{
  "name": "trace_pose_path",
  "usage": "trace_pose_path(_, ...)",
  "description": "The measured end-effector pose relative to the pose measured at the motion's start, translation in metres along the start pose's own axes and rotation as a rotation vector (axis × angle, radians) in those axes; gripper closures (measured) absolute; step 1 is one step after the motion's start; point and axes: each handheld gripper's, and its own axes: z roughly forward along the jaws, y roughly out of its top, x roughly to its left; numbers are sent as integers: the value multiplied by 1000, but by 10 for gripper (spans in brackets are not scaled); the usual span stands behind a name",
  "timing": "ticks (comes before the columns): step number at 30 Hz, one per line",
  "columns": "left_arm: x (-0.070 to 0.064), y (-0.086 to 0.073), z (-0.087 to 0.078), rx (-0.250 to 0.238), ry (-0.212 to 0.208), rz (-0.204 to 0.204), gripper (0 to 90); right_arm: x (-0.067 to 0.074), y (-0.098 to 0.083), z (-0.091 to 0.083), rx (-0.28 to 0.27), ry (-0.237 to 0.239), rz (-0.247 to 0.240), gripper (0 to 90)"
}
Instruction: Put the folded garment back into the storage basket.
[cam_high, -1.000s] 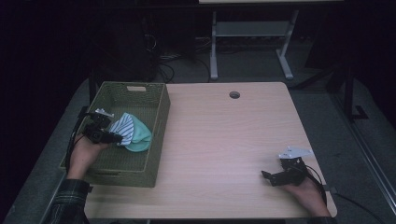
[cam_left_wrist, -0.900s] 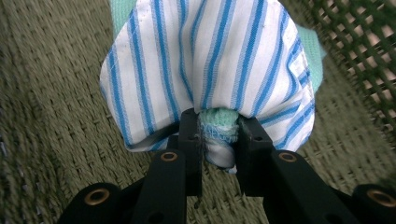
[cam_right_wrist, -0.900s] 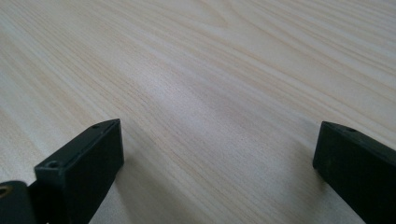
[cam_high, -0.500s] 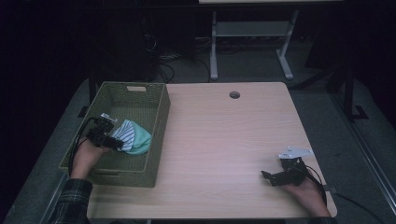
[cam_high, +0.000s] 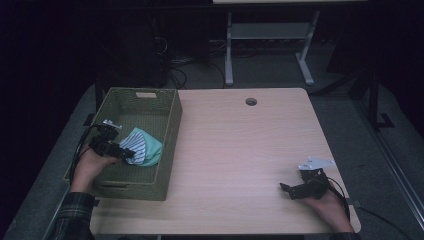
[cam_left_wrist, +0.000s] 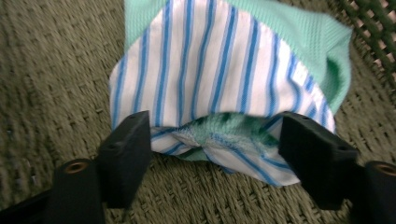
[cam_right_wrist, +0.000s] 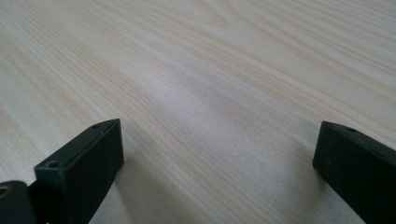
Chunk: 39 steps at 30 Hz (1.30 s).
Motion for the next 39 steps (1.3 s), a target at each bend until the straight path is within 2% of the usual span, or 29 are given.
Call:
trace_pose_path(2, -3, 3, -8, -34, -1, -3, 180, 0, 0, 0, 0, 0, 0, 15)
trace_pose_path(6, -13, 10, -25, -114, -17, 6, 164, 0, 0, 0, 0, 0, 0, 15)
trace_pose_path(9, -24, 17, -35, -159, -37, 23, 161, 0, 0, 0, 0, 0, 0, 15)
trace_pose_path(10, -29, 20, -37, -177, -46, 17, 160, 0, 0, 0, 0, 0, 1, 15)
trace_pose_path(17, -63, 38, -48, -254, -84, 68, 151, 0, 0, 0, 0, 0, 1, 15)
trace_pose_path(19, -74, 43, -49, -276, -91, 72, 151, 0, 0, 0, 0, 0, 0, 15)
trace_pose_path(25, -104, 55, -48, -318, -123, 120, 151, 0, 0, 0, 0, 0, 0, 15)
trace_pose_path(28, -120, 59, -43, -343, -134, 124, 151, 0, 0, 0, 0, 0, 1, 15)
trace_pose_path(34, -151, 66, -32, -363, -171, 156, 150, 0, 0, 0, 0, 0, 0, 15)
trace_pose_path(39, -170, 69, -22, -373, -201, 173, 150, 0, 0, 0, 0, 1, -1, 15)
